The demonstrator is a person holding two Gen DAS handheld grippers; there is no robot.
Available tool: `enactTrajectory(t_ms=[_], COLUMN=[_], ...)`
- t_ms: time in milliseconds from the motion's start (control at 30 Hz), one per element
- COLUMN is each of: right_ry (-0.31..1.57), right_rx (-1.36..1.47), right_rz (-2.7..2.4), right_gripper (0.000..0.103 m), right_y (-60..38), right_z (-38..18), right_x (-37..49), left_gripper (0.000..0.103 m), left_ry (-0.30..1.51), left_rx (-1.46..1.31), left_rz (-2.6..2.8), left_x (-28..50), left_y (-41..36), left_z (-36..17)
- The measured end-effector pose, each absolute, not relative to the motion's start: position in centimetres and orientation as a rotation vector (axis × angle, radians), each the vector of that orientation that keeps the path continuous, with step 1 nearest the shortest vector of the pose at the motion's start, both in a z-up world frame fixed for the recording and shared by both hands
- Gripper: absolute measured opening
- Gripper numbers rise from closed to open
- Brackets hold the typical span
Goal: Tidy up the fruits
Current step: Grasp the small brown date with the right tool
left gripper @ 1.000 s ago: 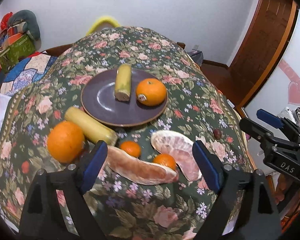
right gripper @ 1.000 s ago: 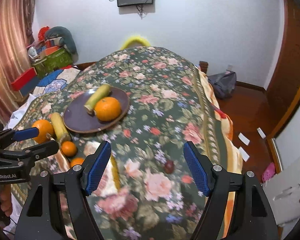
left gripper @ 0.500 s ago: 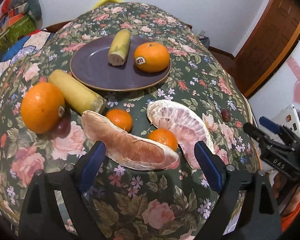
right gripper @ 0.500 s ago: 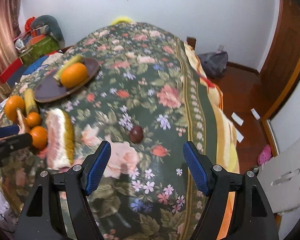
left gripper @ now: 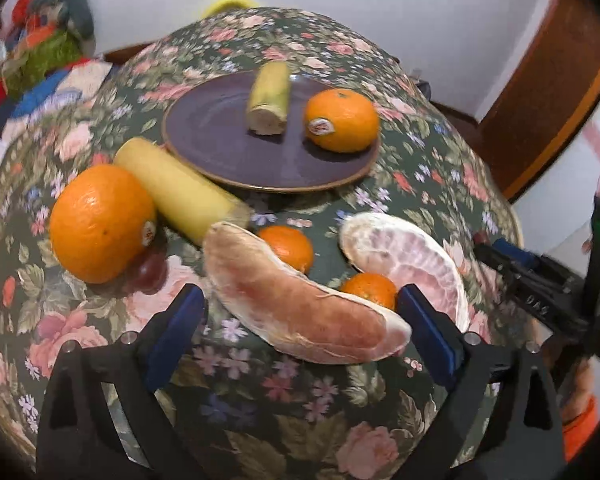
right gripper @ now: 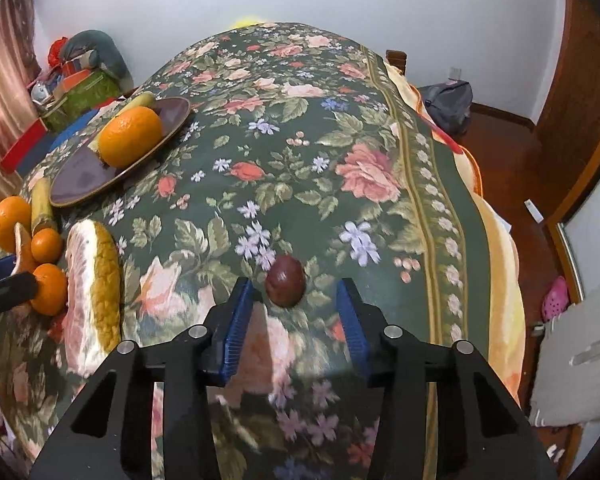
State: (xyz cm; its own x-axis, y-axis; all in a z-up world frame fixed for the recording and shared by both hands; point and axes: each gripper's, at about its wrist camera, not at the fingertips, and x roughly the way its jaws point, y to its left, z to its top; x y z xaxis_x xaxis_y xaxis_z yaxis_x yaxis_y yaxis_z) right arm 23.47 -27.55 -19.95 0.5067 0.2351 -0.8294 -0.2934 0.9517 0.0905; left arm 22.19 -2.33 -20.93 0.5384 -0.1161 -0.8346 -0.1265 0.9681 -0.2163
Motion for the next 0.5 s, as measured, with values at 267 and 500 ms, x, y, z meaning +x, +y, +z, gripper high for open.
enactTrajectory(t_ms=[267, 500], right_ry=[0.989, 0.972], right_rx=[-0.084, -0.063], right_rz=[0.329, 0.358], right_gripper=[0.016, 0.014], right_y=[-26.7, -26.3], right_z=[-19.9, -18.5], right_x=[23.6, 22.8], left_gripper=[0.099, 0.099], left_ry=[0.989, 0.984], left_rx=[-0.283, -0.263], left_rz=[0.035, 0.031], left_x=[22.0, 21.1], left_y=[-0.9, -1.1], left_z=[-20.7, -19.7])
